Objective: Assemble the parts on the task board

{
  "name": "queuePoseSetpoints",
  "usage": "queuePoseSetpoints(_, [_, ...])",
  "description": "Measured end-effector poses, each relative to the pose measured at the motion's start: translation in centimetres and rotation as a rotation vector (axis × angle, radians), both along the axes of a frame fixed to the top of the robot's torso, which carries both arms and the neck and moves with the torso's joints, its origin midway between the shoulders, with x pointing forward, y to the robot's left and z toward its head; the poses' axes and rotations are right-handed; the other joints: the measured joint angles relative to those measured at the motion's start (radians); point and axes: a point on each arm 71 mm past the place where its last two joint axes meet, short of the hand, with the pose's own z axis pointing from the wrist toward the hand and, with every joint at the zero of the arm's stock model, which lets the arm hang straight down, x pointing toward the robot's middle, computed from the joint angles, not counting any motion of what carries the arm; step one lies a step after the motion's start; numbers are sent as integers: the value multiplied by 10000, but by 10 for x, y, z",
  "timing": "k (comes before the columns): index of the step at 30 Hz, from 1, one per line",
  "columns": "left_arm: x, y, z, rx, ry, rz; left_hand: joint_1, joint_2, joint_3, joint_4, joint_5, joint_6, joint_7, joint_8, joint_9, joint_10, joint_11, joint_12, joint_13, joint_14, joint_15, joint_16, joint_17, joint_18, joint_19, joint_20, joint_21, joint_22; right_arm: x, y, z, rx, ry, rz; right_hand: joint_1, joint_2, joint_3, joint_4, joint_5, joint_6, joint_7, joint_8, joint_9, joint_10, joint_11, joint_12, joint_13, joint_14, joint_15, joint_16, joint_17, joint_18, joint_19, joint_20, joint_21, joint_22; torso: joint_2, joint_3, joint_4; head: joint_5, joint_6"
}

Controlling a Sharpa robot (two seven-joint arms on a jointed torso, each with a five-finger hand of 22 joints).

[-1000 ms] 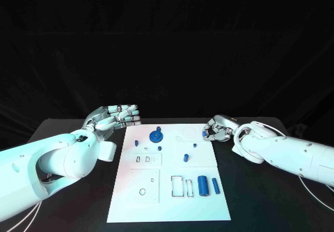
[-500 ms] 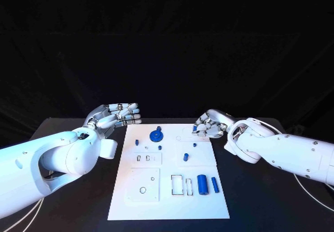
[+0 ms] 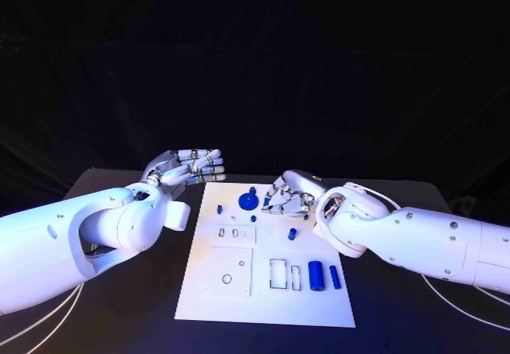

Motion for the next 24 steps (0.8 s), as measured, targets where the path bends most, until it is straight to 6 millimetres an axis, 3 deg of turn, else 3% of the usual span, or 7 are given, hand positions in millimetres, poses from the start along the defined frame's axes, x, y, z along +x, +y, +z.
queuePoseSetpoints(8, [1, -1, -1, -3, 16, -31, 0, 0, 0, 0, 0, 0, 0, 0, 0, 0, 0, 0, 0, 36, 36, 0, -1, -1, 0, 0, 0, 1, -12, 32, -15, -503, -268, 575, -16, -17, 58, -59, 80, 4, -6, -26, 8, 0, 0, 0, -1, 34, -37, 0, -1, 0, 0, 1, 0, -1, -34, -51, 40, 260, -187])
queuePoseSetpoints(15, [1, -2, -1, -5, 25, -46, 0, 0, 0, 0, 0, 0, 0, 0, 0, 0, 0, 0, 0, 36, 36, 0, -2, 0, 0, 0, 0, -8, -19, 52, -29, -1040, -646, 937, -37, -38, 85, -88, 137, 8, -12, -43, 19, 0, 1, -1, -2, 34, -37, 0, -2, 0, 0, 1, -1, -1, -34, -52, 32, 379, -278])
queuePoseSetpoints(24, [1, -2, -1, -9, 31, -65, 0, 0, 0, 0, 0, 0, 0, 0, 0, 0, 0, 0, 0, 36, 36, 0, -3, 0, 0, 0, 0, -7, -22, 65, -39, -1521, -1002, 1145, -36, -38, 109, -115, 146, -21, -42, -86, 18, 0, 1, -44, -3, 34, -36, 0, -3, 0, -1, 2, -7, -3, -23, -39, 33, 427, -360])
